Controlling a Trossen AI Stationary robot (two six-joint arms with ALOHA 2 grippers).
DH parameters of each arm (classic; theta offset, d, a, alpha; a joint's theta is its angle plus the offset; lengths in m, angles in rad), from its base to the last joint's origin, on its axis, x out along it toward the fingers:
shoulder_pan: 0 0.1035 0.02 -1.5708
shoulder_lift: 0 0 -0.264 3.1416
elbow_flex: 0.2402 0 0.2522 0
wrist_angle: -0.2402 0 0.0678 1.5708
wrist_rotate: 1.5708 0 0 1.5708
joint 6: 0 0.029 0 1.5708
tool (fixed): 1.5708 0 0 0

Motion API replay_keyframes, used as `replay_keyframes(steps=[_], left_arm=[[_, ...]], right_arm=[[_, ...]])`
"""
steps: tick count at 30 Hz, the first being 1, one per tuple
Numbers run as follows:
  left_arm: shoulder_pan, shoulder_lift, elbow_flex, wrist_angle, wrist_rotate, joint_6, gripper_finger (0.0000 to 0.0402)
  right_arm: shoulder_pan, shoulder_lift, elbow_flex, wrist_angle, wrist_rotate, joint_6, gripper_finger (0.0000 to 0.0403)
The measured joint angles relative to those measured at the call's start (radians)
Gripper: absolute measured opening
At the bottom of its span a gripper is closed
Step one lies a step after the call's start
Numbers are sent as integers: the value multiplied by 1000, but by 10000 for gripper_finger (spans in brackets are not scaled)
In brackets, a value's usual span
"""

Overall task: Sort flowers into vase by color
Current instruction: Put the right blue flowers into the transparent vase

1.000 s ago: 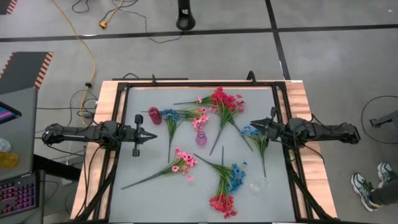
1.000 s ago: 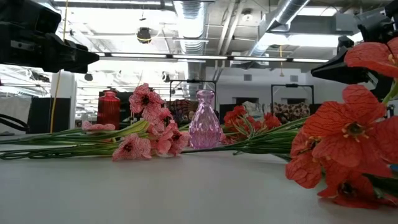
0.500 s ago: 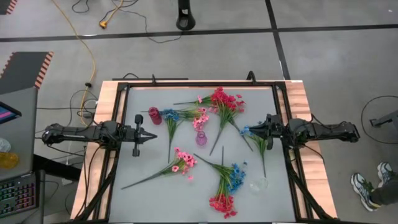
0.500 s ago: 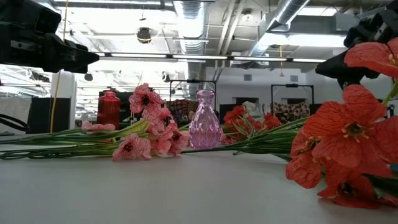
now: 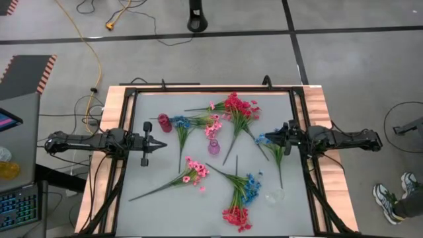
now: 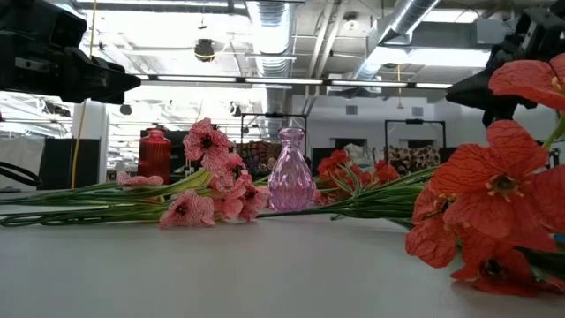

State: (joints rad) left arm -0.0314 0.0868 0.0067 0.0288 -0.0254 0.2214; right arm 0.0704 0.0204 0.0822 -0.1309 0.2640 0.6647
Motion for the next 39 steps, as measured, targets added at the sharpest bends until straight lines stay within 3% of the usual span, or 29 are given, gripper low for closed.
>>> replay_keyframes(steps=[4, 14, 20, 29, 39], left_arm=[[0, 0, 0, 0, 0, 0, 0], [0, 0, 0, 4, -15, 0, 0], [0, 0, 0, 18, -90, -49, 0], [0, 0, 0, 19, -94, -50, 0], [0, 0, 0, 19, -95, -50, 0]], right_arm=[[0, 0, 0, 60, 1, 16, 118], [0, 0, 0, 316, 58, 15, 252], [1, 0, 28, 446, 56, -123, 266], [1, 73, 277, 224, 51, -176, 264], [1, 459, 634, -273, 49, 7, 264]])
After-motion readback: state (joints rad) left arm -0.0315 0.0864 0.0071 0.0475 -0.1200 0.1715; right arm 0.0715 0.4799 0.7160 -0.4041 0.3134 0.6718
